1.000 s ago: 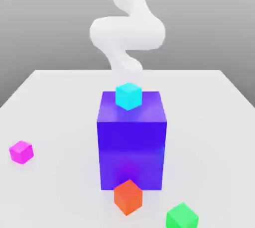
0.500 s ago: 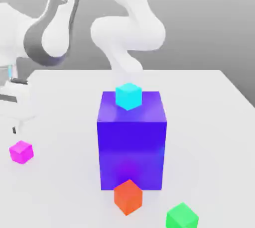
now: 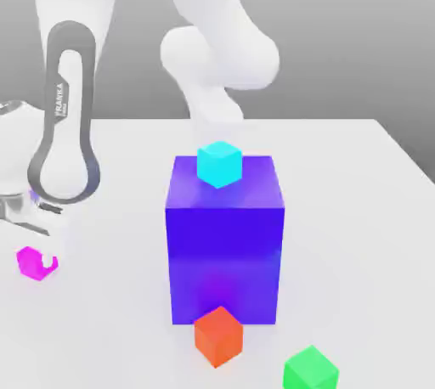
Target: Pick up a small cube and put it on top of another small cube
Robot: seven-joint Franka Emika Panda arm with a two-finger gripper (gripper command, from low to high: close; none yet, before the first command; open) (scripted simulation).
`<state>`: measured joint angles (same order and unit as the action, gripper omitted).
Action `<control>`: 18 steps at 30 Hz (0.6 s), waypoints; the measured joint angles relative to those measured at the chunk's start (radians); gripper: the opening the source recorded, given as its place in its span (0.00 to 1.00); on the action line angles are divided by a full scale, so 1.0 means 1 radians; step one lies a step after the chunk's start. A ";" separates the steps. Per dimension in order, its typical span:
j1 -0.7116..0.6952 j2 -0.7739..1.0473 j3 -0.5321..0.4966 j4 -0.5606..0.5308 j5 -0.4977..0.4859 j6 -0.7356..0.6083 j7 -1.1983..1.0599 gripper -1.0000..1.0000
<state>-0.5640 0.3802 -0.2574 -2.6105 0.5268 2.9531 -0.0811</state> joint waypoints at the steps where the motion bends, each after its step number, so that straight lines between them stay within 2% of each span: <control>1: 0.013 -0.011 -0.015 -0.003 -0.012 -0.008 0.009 0.00; 3: 0.065 -0.061 -0.081 -0.019 -0.075 -0.043 0.057 0.00; 7: 0.153 -0.196 -0.209 -0.057 -0.264 -0.131 0.201 0.00; 11: 0.294 -0.218 -0.142 -0.005 -0.349 -0.198 0.367 0.00; 18: 0.556 -0.205 0.030 0.108 -0.430 -0.290 0.634 0.00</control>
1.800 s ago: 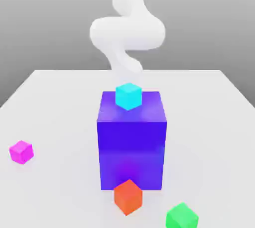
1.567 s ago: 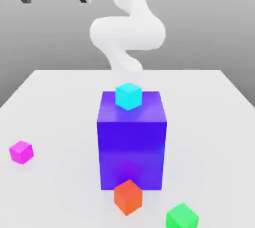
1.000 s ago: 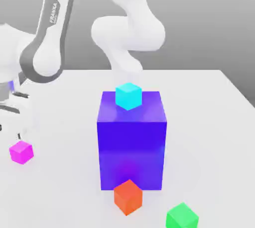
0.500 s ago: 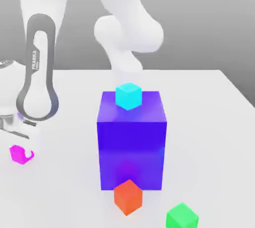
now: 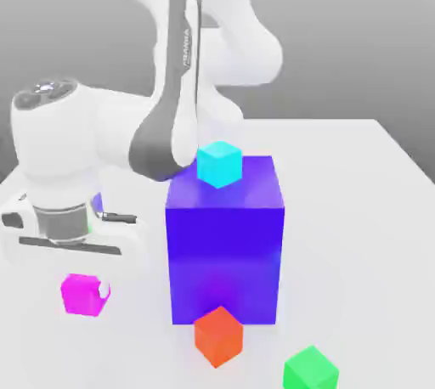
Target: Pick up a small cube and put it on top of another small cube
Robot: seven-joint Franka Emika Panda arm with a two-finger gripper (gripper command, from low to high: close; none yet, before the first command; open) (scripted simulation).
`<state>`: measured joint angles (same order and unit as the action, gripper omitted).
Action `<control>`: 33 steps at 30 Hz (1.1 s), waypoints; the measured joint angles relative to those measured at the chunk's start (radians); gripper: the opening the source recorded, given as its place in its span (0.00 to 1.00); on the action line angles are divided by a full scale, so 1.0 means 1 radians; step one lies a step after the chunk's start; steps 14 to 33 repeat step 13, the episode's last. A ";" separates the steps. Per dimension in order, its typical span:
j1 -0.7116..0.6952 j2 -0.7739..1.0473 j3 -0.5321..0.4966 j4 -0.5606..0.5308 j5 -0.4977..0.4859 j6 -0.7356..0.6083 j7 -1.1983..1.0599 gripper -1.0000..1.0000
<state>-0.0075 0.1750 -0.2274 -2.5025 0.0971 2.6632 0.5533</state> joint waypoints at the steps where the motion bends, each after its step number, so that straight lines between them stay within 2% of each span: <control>1: 0.032 0.000 0.021 0.012 -0.010 -0.010 0.033 0.00; 6: 0.180 0.005 0.125 0.067 -0.052 -0.052 0.186 0.00; 9: 0.261 0.111 0.181 0.125 -0.067 -0.002 0.260 0.00; 10: 0.273 0.151 0.189 0.136 -0.068 0.028 0.269 1.00; 33: 0.273 0.151 0.189 0.136 -0.068 0.028 0.269 1.00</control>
